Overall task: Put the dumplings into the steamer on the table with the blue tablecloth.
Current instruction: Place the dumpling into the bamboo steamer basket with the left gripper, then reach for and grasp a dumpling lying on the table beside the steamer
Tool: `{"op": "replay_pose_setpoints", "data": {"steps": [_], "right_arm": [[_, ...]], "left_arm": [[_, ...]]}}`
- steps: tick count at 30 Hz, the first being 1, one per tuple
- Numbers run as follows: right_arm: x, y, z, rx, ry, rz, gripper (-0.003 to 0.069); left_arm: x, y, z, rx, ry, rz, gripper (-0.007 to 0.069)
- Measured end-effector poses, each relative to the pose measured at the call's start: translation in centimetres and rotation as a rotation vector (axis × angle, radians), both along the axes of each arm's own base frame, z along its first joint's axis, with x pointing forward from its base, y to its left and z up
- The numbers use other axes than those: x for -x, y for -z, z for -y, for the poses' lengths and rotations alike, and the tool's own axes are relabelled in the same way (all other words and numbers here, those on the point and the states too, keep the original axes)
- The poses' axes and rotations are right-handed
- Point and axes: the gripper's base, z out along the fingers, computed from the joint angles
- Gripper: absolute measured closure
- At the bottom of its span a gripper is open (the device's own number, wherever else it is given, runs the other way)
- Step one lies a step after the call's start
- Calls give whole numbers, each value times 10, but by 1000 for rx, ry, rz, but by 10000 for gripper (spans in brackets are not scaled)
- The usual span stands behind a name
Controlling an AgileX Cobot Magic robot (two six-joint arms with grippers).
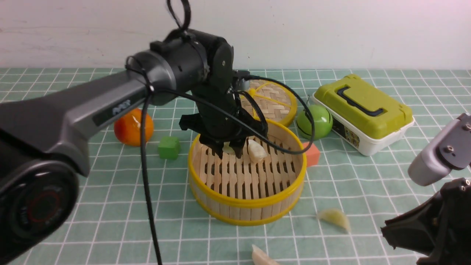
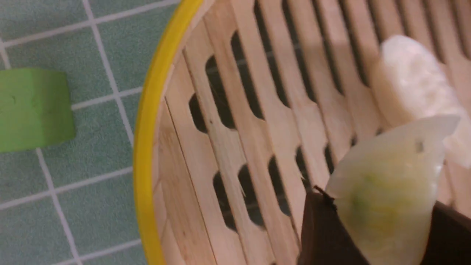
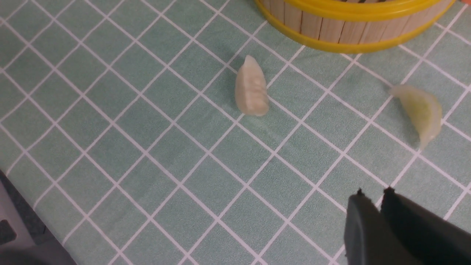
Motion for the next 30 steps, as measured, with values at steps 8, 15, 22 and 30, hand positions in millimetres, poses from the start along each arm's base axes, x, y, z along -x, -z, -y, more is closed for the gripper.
{"op": "replay_pose_setpoints", "data": {"steps": [8, 15, 22, 30], "right_arm": [[1, -1, -1, -13, -5, -16, 585], [0, -32, -6, -21, -69, -28, 666], [-1, -58, -35, 0, -233, -57, 666], [-9, -45, -80, 200, -293, -92, 663]], "left_arm": [[-10, 19, 5, -50, -11, -72, 209], [12, -56, -10, -42, 43, 21, 157], [75, -156, -53, -14, 43, 206, 361], [182, -154, -116, -23, 33, 173, 625]]}}
